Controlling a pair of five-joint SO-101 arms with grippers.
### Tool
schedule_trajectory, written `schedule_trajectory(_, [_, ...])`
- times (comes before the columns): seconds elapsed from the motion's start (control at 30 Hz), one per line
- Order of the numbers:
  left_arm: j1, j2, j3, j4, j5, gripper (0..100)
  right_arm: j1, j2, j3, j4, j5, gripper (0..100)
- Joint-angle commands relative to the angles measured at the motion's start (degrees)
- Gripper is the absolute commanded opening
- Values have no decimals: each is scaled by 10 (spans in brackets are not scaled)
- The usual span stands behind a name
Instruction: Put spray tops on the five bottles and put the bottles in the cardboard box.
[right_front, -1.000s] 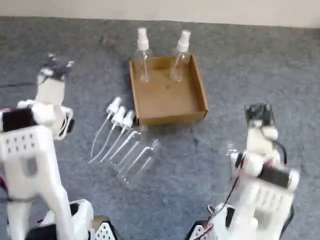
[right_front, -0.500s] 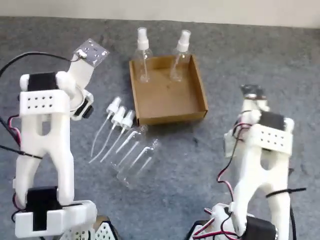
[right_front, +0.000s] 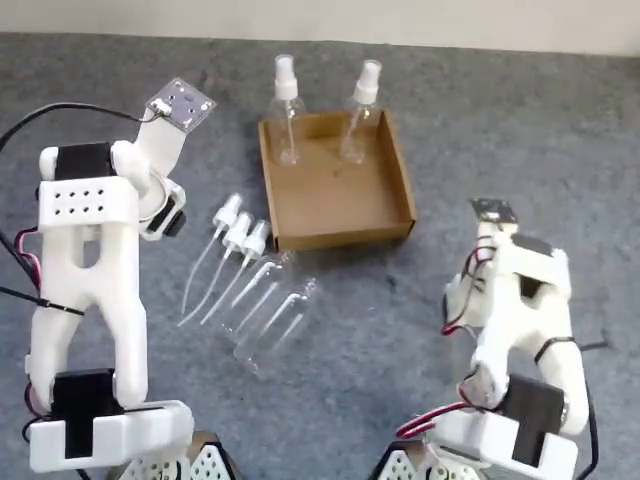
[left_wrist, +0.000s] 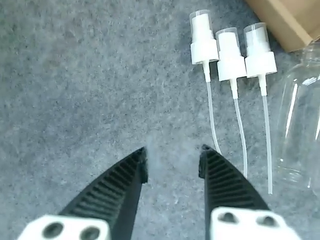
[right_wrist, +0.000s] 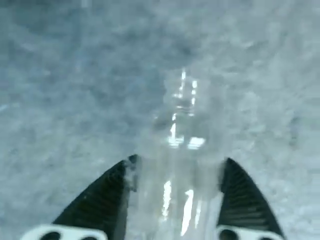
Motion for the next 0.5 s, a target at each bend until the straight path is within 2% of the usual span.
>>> schedule_trajectory(0.0, [-4,0,-23,0,-4,144,71,19,-20,-27,60,33])
schedule_trajectory(0.13, [34,52,-45,-1,-3,144,117,52,-120,-21,107,24])
schedule_trajectory(0.3, [88,146,-131,0,46,144,121,125,-234,13,172,23])
schedule_trajectory(0.47, [126,247,-216,0,49,143,125,196,-316,40,213,23])
